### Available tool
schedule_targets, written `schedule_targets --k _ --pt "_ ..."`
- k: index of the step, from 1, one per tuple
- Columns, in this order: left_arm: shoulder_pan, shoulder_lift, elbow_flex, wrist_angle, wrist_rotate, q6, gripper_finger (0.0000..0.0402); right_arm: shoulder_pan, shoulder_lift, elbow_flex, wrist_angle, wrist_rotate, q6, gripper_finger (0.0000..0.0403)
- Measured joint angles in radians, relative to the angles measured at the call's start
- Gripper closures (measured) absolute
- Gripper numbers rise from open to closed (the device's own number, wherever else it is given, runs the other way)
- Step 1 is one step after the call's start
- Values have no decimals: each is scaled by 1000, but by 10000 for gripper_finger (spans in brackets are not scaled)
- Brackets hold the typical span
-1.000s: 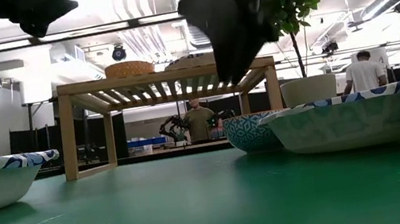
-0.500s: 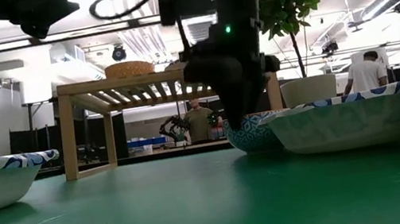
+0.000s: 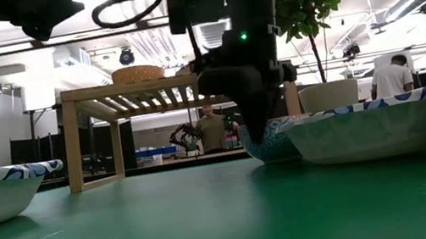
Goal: Place and stack bowls onto a shelf
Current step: Stack the orange bowl on top of the blue bowl on the shelf
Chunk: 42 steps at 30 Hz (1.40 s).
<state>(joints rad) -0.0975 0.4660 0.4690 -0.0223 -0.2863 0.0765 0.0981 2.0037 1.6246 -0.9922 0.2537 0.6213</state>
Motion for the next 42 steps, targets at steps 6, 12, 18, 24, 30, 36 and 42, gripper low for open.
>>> schedule_targets --k 6,12,18,24,30,36,42 --pt "0 -1 0 8 -1 0 238 23 0 72 1 -100 -105 387" --pt "0 -21 0 61 -2 8 238 55 0 203 -1 -224 -287 388" --pt "0 -61 0 60 -2 -18 238 84 -1 380 1 -330 -521 389" --pt "0 -104 0 52 -1 -52 238 87 -1 547 -1 -331 -722 389" --pt "0 -143 0 17 0 -68 238 70 -1 691 9 -247 -949 389" --pt "0 -161 0 -1 9 -71 238 -6 -2 732 160 -118 -1141 390" --pt "0 -165 0 -3 10 -71 238 -140 11 730 280 -122 -1213 390"
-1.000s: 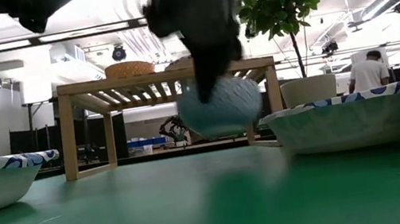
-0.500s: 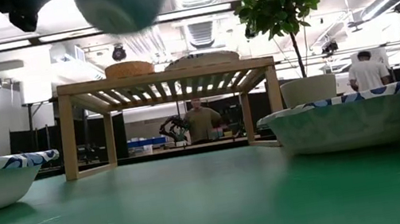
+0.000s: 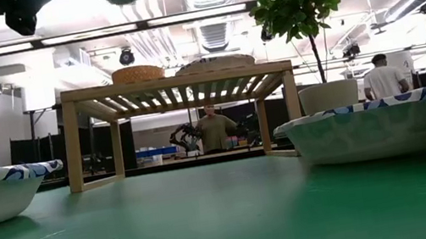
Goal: Place and stack bowls onto a shelf
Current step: Stack the orange bowl on top of the blue bowl on the shelf
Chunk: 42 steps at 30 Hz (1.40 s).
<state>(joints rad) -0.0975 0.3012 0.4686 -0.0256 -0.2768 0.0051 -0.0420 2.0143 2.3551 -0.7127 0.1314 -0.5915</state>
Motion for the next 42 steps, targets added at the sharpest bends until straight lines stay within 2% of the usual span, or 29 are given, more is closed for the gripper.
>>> schedule_targets --k 4,9,12,24,31,42 --pt "0 -4 0 -12 0 0 238 -89 9 -1 6 -19 -11 390" --pt "0 -14 0 -19 0 4 238 -181 19 -1 19 -162 19 390" --pt "0 -18 0 -22 0 5 238 -222 40 -1 24 -199 36 390" --pt "0 -23 0 -37 -1 11 238 -267 111 -2 46 -210 23 386" --pt "0 -25 0 -40 -1 11 238 -266 116 -1 50 -208 25 361" --pt "0 -28 0 -43 -1 11 238 -266 117 -1 53 -199 31 356"
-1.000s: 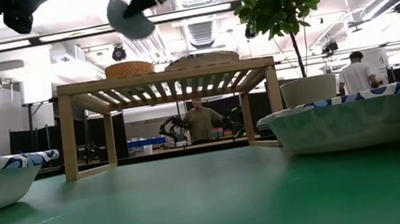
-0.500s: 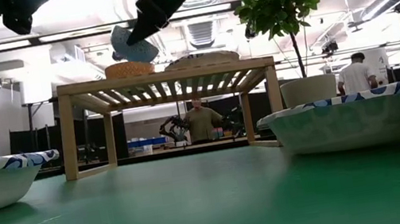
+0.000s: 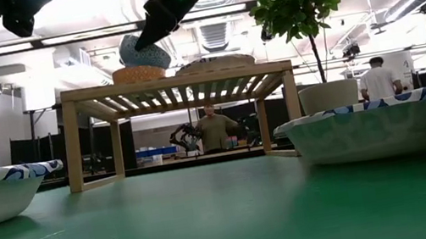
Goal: Place and stack bowls onto a shelf
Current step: Stack the orange bowl on top of the blue bowl on the shelf
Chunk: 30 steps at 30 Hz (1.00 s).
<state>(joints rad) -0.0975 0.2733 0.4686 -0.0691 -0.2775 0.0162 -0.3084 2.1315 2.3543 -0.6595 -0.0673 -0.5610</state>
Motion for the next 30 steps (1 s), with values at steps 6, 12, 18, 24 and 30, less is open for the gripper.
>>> schedule_targets --k 6,12,18,24,30 --pt "0 0 0 0 0 0 238 0 0 0 0 0 0 349" --pt "0 0 0 0 0 0 238 0 0 0 0 5 17 320" --pt "0 0 0 0 0 0 238 0 -1 -1 3 15 43 300" --pt "0 0 0 -5 0 0 238 23 -4 -1 -3 17 107 300" --pt "0 0 0 -6 0 0 238 34 -6 -1 78 17 211 310"
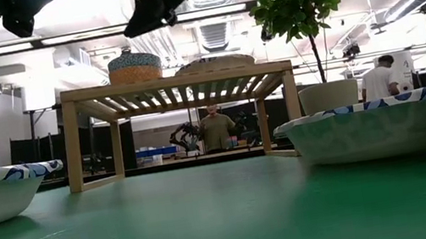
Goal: Place and stack bowls onto a shelf
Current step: Stack the orange bowl on top of the blue bowl on the shelf, then stack the white bowl on top of the white bowl on the shelf
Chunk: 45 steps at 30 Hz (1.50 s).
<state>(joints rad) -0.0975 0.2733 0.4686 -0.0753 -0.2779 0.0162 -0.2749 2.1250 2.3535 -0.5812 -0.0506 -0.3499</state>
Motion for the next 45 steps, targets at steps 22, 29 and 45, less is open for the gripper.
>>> schedule_targets --k 22,29,45 --pt "0 -1 0 -10 0 0 238 23 6 -1 -18 72 39 394" --pt "0 -1 0 -44 0 0 238 102 -41 0 -175 67 69 394" --pt "0 -1 0 -47 0 0 238 284 -76 -35 -360 17 175 394"
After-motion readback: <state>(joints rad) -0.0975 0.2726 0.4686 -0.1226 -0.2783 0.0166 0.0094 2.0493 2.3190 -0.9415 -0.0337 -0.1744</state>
